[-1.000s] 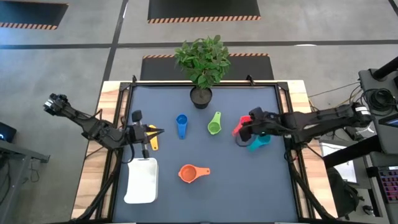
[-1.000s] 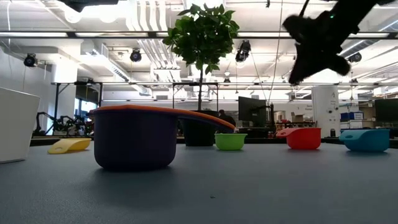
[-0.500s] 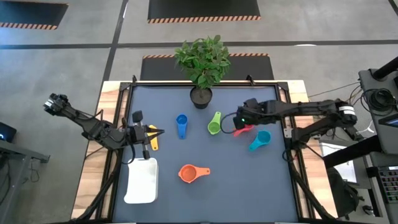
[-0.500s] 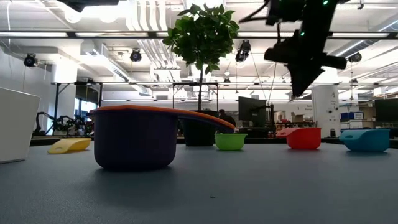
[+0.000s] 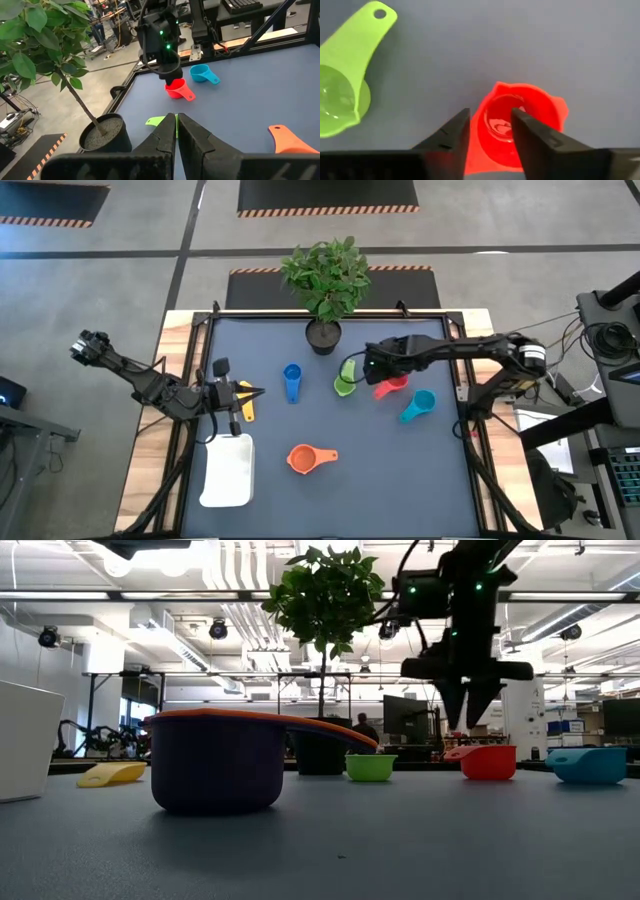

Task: Nest measuring cups in basket
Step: Stack the red measuring cup on the orange measuring cup

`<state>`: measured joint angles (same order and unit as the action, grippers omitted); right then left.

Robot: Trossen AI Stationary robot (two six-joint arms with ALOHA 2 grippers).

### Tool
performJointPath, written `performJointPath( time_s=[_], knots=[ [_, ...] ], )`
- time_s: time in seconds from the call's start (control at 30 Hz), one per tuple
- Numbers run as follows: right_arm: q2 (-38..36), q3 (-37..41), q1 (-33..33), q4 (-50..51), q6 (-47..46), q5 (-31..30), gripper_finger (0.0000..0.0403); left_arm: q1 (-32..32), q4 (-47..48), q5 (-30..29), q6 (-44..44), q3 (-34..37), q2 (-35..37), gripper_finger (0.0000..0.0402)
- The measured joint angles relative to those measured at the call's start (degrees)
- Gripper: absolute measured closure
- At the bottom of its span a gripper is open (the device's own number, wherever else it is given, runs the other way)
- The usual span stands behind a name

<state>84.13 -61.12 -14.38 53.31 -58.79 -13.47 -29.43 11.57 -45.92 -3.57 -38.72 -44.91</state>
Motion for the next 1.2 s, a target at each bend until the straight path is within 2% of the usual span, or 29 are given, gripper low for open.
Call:
performJointPath(
  time_s=[0.2,0.4,0.7,1.03,1.2],
  knots=[
    [2.99,-1.50,-0.04,-0.58,-0.22,-0.05,0.0203,0.00,0.02,0.01,0.00,0.00,0.00,0.0402],
    [5.99,-1.31,-0.08,0.18,-1.20,-0.09,0.0201,0.00,0.02,0.01,0.02,0.00,0.00,0.0402],
    [8.60,-1.20,-0.30,-0.01,-0.78,-1.14,0.0255,0.00,0.04,0.01,0.02,0.00,0.00,0.0402],
    [9.73,-1.14,-0.30,-0.01,0.42,-1.07,0.0381,0.00,0.04,0.01,0.02,0.00,0.00,0.0402],
    [9.29,-1.57,-0.19,0.36,2.48,-0.09,0.0393,0.00,0.04,0.01,0.02,0.00,0.00,0.0402]
  ],
)
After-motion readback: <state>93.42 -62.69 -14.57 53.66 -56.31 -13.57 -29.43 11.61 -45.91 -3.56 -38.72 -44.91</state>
